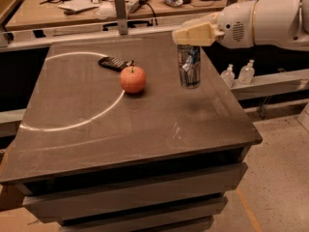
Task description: Place redbull can upright
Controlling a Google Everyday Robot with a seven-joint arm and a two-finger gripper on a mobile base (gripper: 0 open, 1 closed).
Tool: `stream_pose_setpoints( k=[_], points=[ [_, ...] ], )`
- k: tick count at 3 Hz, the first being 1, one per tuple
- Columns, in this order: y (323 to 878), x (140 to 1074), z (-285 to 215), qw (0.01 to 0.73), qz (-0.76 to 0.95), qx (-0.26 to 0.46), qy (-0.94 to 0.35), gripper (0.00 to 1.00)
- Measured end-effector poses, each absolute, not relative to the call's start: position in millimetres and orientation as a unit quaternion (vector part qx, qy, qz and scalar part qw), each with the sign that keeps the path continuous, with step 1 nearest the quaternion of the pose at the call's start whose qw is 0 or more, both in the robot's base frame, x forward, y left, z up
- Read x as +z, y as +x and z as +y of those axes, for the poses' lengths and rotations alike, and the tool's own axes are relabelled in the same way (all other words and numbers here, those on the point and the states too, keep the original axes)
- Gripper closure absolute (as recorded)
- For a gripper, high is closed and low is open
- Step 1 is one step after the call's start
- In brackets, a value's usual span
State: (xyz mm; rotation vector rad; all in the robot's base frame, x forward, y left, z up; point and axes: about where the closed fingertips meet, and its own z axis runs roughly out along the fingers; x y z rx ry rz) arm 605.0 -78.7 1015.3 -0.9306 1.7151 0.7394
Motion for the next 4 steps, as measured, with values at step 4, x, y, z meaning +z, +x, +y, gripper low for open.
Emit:
stream_pose_setpoints(
  k=[4],
  points=[
    [586.7, 1015.2, -88.4, 0.573, 0.681, 0.313, -0.333, 1.0]
  ],
)
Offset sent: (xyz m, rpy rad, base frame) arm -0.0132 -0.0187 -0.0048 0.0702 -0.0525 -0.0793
